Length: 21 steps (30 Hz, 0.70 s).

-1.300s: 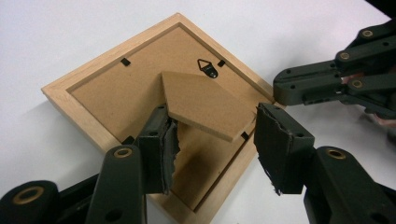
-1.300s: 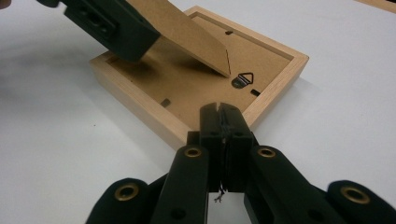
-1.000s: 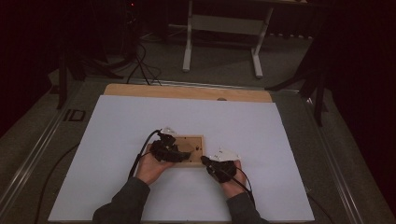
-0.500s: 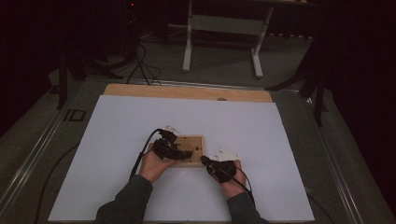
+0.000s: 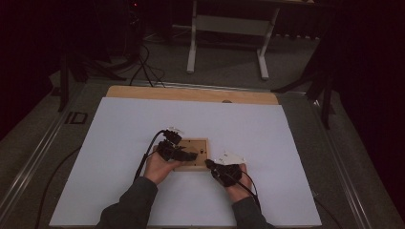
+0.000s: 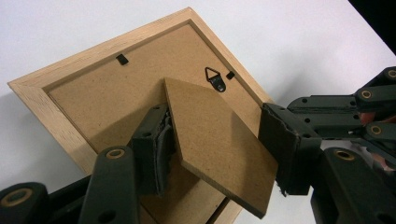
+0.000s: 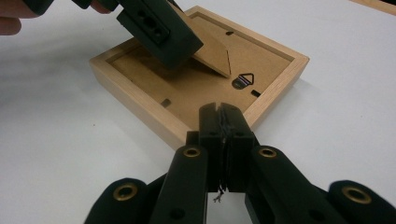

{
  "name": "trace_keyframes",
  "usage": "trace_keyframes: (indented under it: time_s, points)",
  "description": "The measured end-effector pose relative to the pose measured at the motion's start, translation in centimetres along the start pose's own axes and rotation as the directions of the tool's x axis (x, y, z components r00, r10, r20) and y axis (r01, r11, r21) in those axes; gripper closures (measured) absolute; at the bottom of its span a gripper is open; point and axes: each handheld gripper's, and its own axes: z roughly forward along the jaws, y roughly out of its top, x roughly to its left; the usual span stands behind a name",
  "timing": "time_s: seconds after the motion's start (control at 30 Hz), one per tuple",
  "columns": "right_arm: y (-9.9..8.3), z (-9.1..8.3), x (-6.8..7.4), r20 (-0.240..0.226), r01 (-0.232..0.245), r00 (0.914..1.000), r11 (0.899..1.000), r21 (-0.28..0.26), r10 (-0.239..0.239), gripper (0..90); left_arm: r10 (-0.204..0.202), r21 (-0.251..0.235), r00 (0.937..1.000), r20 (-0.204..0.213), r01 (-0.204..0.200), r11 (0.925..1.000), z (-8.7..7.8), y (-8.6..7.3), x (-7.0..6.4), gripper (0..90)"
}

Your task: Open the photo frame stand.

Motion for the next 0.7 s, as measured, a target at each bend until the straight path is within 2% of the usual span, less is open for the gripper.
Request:
trace_keyframes:
  time_s: [0.33, 0.47, 0.7]
  points:
    - [0.01, 0.0, -0.01, -0.001, 0.001, 1.0, 1.0, 0.001, -0.001, 87.9, -0.038, -0.003, 0.999, 0.022, 0.038, 0.9993, 0.24, 0.16, 0.25, 44.6]
    - [0.01, 0.01, -0.03, -0.003, 0.0, 1.0, 1.0, -0.001, 0.0, 87.4, -0.041, 0.011, 0.9987, 0.029, 0.041, 0.9991, 0.2, 0.2, 0.32, 45.9]
    - [0.01, 0.02, -0.03, -0.003, 0.0, 1.0, 1.0, -0.001, 0.0, 87.2, -0.079, 0.012, 0.9955, 0.053, 0.078, 0.9969, 0.18, 0.28, 0.54, 47.5]
